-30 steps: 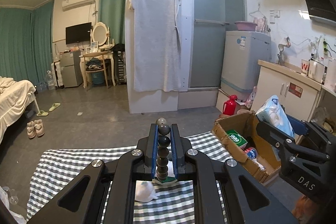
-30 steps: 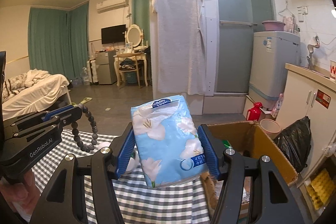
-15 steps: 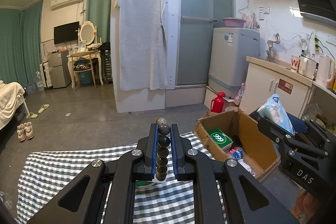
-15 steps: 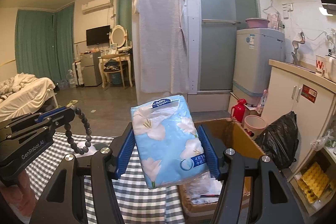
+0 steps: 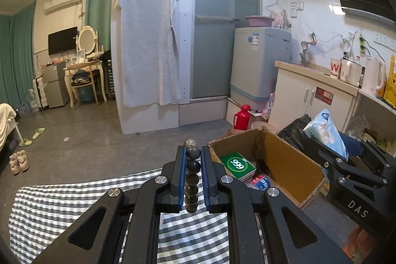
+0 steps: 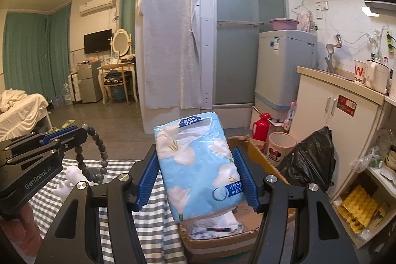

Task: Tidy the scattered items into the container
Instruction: 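Carry the bead bracelet and tissue pack with both grippers over the cardboard box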

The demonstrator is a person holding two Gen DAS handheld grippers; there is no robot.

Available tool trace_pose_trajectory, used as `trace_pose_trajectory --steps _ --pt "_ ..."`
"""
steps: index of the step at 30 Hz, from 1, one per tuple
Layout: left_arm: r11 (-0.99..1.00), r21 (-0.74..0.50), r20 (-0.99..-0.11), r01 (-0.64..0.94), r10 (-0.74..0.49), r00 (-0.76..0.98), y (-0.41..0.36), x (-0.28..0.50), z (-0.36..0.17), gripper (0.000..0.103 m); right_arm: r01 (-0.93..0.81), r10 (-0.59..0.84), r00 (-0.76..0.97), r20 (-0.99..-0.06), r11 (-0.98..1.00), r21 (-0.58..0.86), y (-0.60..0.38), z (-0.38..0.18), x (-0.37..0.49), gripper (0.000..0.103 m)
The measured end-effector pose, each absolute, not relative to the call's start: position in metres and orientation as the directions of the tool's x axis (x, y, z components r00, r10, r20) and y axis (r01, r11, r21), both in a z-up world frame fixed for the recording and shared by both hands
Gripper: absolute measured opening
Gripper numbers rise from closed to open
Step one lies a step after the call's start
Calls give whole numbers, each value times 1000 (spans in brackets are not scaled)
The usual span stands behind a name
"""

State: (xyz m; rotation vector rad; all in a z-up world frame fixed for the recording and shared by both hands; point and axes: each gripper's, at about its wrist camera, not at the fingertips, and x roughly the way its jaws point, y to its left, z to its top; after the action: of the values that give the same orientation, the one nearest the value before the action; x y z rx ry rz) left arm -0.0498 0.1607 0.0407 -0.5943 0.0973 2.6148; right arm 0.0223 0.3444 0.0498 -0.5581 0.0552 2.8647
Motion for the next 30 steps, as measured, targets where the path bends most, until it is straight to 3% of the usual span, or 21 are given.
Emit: trace_pose_trajectory --steps 30 --pt "-794 -65 -493 -604 552 -673 267 -57 25 11 -376 337 -831 -443 -927 1 424 27 29 60"
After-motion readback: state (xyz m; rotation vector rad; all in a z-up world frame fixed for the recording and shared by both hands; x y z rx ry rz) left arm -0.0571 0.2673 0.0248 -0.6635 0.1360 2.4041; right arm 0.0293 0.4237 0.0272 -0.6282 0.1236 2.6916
